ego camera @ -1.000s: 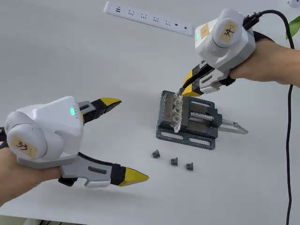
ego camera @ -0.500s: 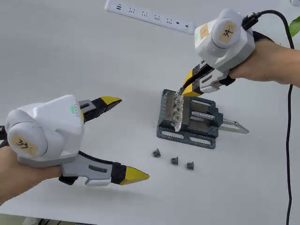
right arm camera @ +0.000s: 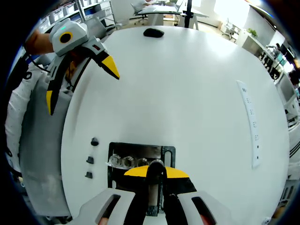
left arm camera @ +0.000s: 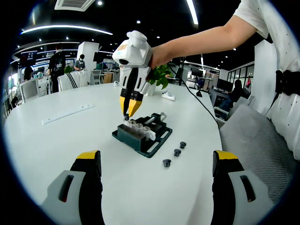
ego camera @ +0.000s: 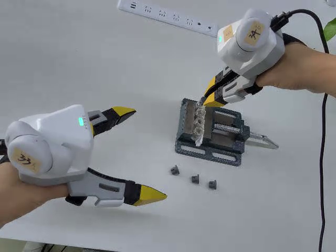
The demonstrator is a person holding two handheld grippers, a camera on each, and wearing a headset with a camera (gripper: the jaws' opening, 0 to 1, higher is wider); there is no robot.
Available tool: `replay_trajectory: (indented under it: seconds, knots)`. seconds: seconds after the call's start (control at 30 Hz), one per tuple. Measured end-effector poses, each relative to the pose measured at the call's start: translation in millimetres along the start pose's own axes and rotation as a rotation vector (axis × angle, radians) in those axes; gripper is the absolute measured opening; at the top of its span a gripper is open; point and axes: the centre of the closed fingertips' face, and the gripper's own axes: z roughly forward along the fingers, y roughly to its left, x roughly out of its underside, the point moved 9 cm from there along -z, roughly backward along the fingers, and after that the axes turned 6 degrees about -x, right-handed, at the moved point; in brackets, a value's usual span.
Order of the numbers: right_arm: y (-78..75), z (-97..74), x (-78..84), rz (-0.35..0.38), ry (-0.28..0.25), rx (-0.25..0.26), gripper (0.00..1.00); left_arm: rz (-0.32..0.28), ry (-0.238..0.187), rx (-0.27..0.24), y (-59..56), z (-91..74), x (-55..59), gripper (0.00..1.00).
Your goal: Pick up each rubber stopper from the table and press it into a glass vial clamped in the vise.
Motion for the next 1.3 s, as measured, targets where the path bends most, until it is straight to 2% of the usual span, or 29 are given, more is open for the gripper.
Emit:
replay_trajectory:
  seconds: [0.4, 0.5, 0.77, 0.97, 1.13, 1.3]
  knots:
    - [0.1, 0.5, -3.7, -0.014, 0.041, -0.008, 0.05, -0.003, -0.002, 0.004, -0.4, 2.5, -0.4, 0.99]
    - [-4.0, 0.8, -3.6, 0.005, 0.04, -0.018, 0.05, -0.003, -0.002, 0.005, -0.6, 3.1, -0.5, 0.99]
    - [-2.7, 2.9, -3.3, 0.033, 0.031, -0.035, 0.05, -0.005, -0.003, 0.003, -0.5, 2.3, -0.5, 0.99]
    - [-2.7, 3.1, -4.8, 0.03, 0.047, -0.033, 0.05, -0.002, -0.005, 0.006, -2.4, 3.6, -2.7, 0.99]
    - [3.9, 3.8, -10.4, 0.009, 0.089, -0.005, 0.06, 0.0, -0.006, 0.009, -3.3, 3.8, -3.2, 0.98]
    - [-0.7, 2.1, -6.8, 0.003, 0.081, -0.004, 0.07, -0.001, -0.008, 0.007, -3.5, 1.8, -3.3, 0.99]
